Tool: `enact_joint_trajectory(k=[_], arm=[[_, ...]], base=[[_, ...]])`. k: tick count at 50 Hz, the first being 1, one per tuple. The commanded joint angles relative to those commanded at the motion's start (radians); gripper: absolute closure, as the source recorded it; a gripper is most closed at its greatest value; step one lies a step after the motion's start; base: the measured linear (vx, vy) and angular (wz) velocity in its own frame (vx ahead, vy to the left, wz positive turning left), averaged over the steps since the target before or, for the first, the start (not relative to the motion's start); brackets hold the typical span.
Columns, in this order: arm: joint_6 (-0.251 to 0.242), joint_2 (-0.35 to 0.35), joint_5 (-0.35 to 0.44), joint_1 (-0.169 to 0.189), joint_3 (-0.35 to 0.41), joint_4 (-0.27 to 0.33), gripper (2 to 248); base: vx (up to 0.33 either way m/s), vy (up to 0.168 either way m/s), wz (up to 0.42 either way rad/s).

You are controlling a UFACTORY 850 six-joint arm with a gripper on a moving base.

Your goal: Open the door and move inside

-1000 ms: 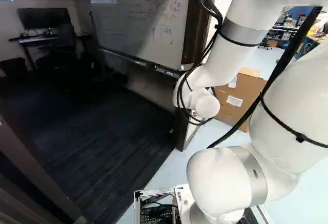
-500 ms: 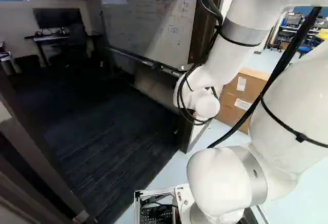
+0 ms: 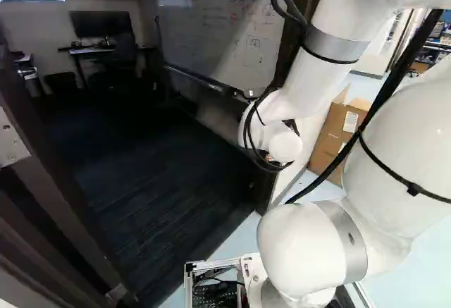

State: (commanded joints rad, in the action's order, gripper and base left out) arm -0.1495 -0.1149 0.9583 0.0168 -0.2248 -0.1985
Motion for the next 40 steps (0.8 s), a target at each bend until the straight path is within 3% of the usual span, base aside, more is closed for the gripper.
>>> enact_joint_trajectory(k=[40], arm=[[0.000, 0.000, 0.000, 0.000, 0.000, 0.000, 3]], base=[[0.068, 0.035, 0.166]])
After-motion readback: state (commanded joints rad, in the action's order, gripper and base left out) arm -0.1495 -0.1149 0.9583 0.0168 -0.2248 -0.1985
